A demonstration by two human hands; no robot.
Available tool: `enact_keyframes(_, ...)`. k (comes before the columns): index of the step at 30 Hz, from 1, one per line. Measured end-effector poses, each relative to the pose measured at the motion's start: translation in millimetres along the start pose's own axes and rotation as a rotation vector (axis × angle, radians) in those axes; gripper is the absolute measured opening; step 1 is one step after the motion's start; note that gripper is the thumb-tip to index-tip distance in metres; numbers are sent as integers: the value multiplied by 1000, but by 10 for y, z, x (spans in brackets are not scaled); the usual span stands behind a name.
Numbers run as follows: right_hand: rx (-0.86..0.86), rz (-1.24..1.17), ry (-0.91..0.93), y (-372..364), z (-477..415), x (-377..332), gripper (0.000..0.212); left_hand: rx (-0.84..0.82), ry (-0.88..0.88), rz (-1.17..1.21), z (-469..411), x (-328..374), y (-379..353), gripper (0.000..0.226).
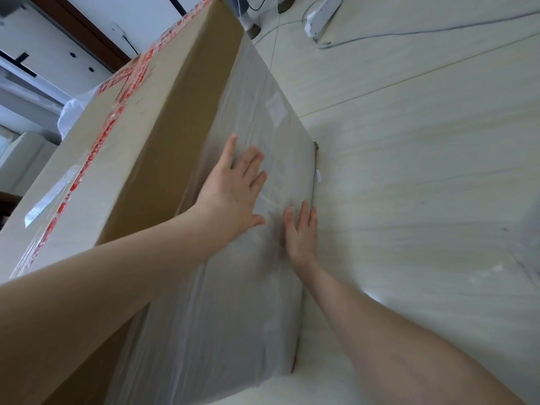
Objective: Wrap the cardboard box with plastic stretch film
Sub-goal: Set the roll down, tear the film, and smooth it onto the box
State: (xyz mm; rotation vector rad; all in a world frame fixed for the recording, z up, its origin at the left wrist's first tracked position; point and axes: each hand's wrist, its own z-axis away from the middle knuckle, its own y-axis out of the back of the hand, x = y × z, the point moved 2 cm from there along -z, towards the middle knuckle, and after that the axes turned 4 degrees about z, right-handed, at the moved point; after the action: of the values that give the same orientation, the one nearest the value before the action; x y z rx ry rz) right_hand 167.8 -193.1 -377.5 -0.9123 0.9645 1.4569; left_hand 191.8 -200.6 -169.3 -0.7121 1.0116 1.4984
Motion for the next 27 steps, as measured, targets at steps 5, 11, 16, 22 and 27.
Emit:
enact_keyframes(5,-128,25,-6,-183,-67,-75,61,-18,-53,38,-35,-13,-114,76)
enact_keyframes(11,-27,-30,-65,-264,-81,-99,63,-6,-50,19,-43,-16,-158,79)
enact_keyframes(16,-23,-31,-62,-269,-75,-88,62,-15,-59,41,-15,-31,-127,79)
enact_keyframes(22,-22,-67,-97,-203,-226,-144,64,-34,-52,44,-60,-65,-68,76)
enact_keyframes(27,-46,-105,-38,25,-494,-221,58,-27,28,88,-216,-211,28,72)
